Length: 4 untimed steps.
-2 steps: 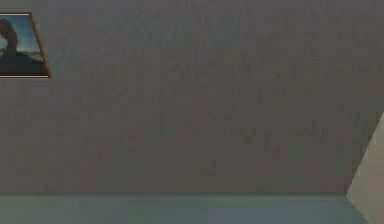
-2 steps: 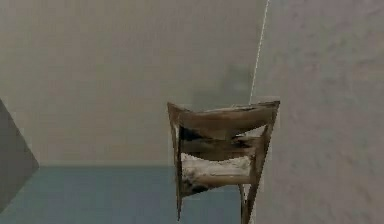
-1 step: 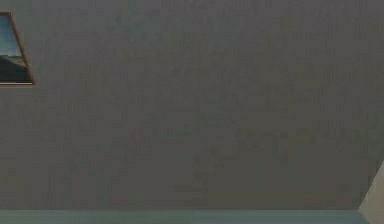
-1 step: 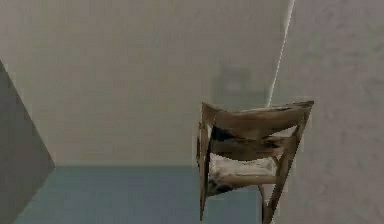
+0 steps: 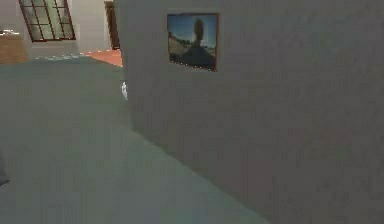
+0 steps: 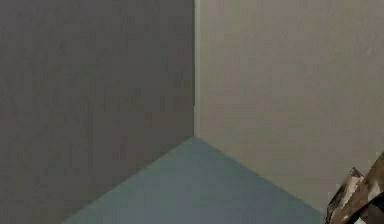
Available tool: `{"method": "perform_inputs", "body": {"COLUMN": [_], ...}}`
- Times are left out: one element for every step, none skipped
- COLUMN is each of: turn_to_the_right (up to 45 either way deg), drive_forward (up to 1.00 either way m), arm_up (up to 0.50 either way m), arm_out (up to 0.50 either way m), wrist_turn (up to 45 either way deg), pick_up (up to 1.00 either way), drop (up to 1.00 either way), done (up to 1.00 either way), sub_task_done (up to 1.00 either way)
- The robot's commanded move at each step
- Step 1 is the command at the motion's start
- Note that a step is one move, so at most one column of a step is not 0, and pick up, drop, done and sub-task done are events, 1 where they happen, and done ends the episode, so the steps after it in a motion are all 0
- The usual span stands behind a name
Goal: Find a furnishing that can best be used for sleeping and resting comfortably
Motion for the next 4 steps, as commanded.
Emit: {"method": "perform_inputs", "body": {"turn_to_the_right": [-33.0,0.0,0.0,0.0], "drive_forward": [0.0,1.0,1.0,0.75], "arm_up": [0.0,0.0,0.0,0.0], "arm_out": [0.0,0.0,0.0,0.0], "wrist_turn": [0.0,0.0,0.0,0.0], "pick_up": [0.0,0.0,0.0,0.0], "drop": [0.0,0.0,0.0,0.0], "done": [0.0,0.0,0.0,0.0], "sub_task_done": [0.0,0.0,0.0,0.0]}}
